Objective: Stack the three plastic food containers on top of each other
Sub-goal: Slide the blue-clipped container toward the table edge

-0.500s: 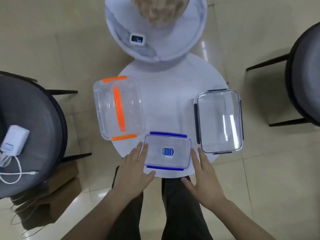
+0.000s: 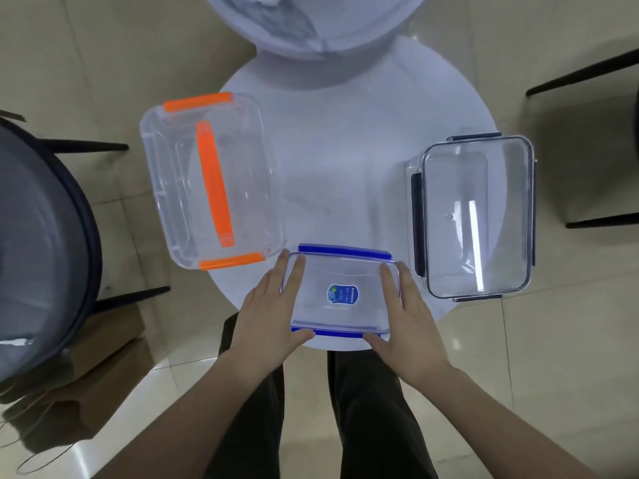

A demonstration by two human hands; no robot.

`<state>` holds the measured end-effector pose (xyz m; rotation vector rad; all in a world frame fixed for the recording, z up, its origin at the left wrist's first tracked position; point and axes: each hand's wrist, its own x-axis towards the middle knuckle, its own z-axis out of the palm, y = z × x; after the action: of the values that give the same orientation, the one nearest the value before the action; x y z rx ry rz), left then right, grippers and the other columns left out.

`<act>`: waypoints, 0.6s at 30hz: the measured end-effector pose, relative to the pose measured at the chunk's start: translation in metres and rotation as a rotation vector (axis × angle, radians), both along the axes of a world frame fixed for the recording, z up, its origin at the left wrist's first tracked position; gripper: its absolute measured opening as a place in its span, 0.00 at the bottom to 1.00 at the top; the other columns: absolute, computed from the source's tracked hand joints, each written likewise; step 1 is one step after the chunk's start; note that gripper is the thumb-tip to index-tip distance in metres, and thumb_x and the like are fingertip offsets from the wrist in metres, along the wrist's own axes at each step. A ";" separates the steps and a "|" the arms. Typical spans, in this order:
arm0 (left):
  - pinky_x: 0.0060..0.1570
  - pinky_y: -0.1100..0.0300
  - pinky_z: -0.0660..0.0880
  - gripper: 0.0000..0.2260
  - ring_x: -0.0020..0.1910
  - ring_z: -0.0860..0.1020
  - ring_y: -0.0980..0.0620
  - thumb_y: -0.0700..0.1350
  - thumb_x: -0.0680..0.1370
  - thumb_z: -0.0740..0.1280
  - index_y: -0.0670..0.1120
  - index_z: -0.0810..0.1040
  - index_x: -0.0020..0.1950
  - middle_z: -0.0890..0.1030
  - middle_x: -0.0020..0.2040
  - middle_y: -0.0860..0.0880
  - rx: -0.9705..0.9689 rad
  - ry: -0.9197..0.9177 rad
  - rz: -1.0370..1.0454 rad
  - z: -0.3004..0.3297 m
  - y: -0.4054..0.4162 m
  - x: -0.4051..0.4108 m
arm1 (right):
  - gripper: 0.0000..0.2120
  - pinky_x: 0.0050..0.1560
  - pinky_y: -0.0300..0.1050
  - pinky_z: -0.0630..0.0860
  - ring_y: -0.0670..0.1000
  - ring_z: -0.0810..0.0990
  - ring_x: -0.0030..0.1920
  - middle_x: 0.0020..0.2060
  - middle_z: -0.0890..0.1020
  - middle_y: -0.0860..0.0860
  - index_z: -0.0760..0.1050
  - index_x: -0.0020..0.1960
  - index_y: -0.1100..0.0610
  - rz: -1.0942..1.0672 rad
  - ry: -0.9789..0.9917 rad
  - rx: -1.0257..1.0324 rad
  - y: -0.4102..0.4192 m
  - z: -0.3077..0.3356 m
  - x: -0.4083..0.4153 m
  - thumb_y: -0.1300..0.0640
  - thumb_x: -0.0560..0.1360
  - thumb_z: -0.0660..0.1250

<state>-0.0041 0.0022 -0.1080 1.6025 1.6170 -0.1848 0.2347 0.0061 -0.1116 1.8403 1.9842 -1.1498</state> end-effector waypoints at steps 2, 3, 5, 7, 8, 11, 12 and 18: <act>0.64 0.45 0.77 0.55 0.76 0.66 0.44 0.60 0.68 0.77 0.55 0.40 0.80 0.47 0.83 0.46 0.025 -0.011 -0.007 -0.007 -0.001 0.000 | 0.55 0.71 0.58 0.72 0.58 0.55 0.81 0.82 0.50 0.54 0.44 0.82 0.48 0.013 -0.009 -0.009 0.004 -0.005 -0.001 0.44 0.68 0.78; 0.63 0.45 0.78 0.56 0.76 0.65 0.43 0.60 0.67 0.77 0.56 0.39 0.79 0.45 0.83 0.48 0.033 -0.017 -0.009 -0.010 -0.002 0.001 | 0.55 0.71 0.58 0.72 0.59 0.53 0.81 0.82 0.49 0.55 0.44 0.82 0.48 0.023 -0.007 -0.016 0.006 -0.007 -0.001 0.45 0.68 0.78; 0.61 0.47 0.79 0.59 0.76 0.64 0.43 0.59 0.67 0.79 0.58 0.35 0.79 0.40 0.81 0.53 0.040 -0.025 0.008 -0.015 -0.004 0.003 | 0.56 0.72 0.56 0.71 0.59 0.49 0.82 0.83 0.45 0.54 0.41 0.82 0.48 0.029 0.004 -0.046 0.009 -0.007 -0.002 0.46 0.69 0.78; 0.58 0.50 0.80 0.61 0.77 0.64 0.43 0.57 0.67 0.80 0.59 0.32 0.78 0.36 0.80 0.55 0.044 -0.028 0.023 -0.020 -0.006 0.007 | 0.59 0.71 0.54 0.71 0.58 0.46 0.82 0.82 0.40 0.53 0.38 0.82 0.47 0.052 -0.002 -0.060 0.009 -0.009 -0.003 0.48 0.69 0.79; 0.57 0.51 0.80 0.61 0.76 0.65 0.43 0.56 0.67 0.80 0.60 0.32 0.78 0.36 0.80 0.55 0.053 -0.032 0.032 -0.021 -0.006 0.009 | 0.60 0.70 0.54 0.72 0.59 0.46 0.82 0.82 0.39 0.53 0.37 0.81 0.46 0.058 -0.002 -0.050 0.009 -0.011 -0.004 0.48 0.68 0.79; 0.57 0.47 0.80 0.60 0.74 0.69 0.40 0.55 0.65 0.82 0.58 0.37 0.79 0.38 0.80 0.55 0.091 -0.047 0.056 -0.022 -0.004 0.015 | 0.62 0.69 0.54 0.72 0.59 0.48 0.81 0.82 0.39 0.52 0.35 0.80 0.43 0.042 0.007 -0.017 0.005 -0.020 -0.006 0.48 0.66 0.81; 0.59 0.47 0.79 0.59 0.75 0.68 0.40 0.54 0.66 0.81 0.59 0.37 0.80 0.37 0.80 0.54 0.072 -0.040 0.063 -0.021 -0.002 0.016 | 0.64 0.68 0.53 0.72 0.58 0.48 0.81 0.82 0.38 0.51 0.33 0.79 0.42 0.037 0.008 -0.015 0.005 -0.022 -0.006 0.48 0.66 0.81; 0.65 0.51 0.76 0.59 0.75 0.64 0.46 0.48 0.70 0.80 0.62 0.28 0.72 0.34 0.82 0.47 -0.082 0.021 0.073 -0.016 0.014 0.021 | 0.67 0.71 0.51 0.70 0.55 0.48 0.80 0.80 0.33 0.49 0.28 0.76 0.37 0.023 -0.003 -0.062 0.013 -0.024 -0.011 0.54 0.65 0.82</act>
<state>0.0169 0.0158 -0.1236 1.4814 1.6604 -0.2279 0.2241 0.0195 -0.1355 1.7829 1.9406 -1.1875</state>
